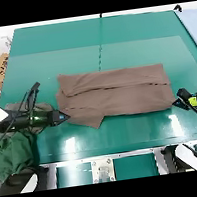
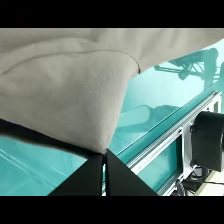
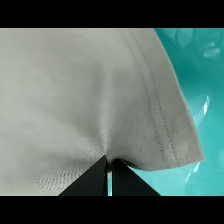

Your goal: Fold the shirts.

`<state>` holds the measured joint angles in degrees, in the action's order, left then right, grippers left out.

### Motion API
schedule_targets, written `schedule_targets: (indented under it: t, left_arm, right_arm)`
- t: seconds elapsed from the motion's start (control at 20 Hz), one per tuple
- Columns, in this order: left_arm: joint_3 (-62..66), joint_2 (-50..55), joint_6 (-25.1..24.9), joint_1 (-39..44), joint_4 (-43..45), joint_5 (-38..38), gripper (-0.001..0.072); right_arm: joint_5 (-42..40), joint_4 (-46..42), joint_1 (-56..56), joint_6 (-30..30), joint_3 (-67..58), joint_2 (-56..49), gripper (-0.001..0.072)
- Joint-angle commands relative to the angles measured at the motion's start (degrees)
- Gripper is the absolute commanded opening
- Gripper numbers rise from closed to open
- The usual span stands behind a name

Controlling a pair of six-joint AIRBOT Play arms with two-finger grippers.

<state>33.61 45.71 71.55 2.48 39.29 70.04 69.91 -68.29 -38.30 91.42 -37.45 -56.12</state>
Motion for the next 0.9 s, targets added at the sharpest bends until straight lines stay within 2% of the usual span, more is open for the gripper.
schedule_targets:
  t: [0.0,0.25,0.5,0.7,0.75,0.8,0.85]
  left_arm:
    - [3.6,-0.9,1.7,0.0,1.5,-1.9,0.0021]
    - [16.5,11.4,-2.4,0.0,1.4,-6.6,0.0021]
    - [31.0,30.6,-5.3,0.3,-0.7,-10.7,0.0022]
    - [42.4,45.7,-5.9,3.9,-0.6,-13.8,0.0023]
    - [44.3,48.5,-6.0,4.3,-0.7,-15.5,0.0025]
    - [45.9,50.5,-6.0,4.2,-1.2,-17.7,0.0244]
    - [47.1,51.5,-5.7,4.1,-1.0,-21.3,0.0531]
  right_arm:
    - [0.0,3.8,0.7,-0.2,-3.5,0.1,0.0017]
    - [-6.3,8.8,7.1,-0.2,-12.5,-5.5,0.0018]
    - [-10.9,9.4,11.9,-0.2,-24.4,-19.6,0.0018]
    - [-16.5,9.4,14.8,-0.2,-32.7,-32.0,0.0019]
    - [-17.4,9.5,15.2,-0.2,-34.6,-34.4,0.0071]
    - [-18.3,9.4,15.5,-0.2,-36.6,-36.6,0.0212]
    - [-19.0,9.4,15.1,-0.2,-38.8,-38.2,0.0245]
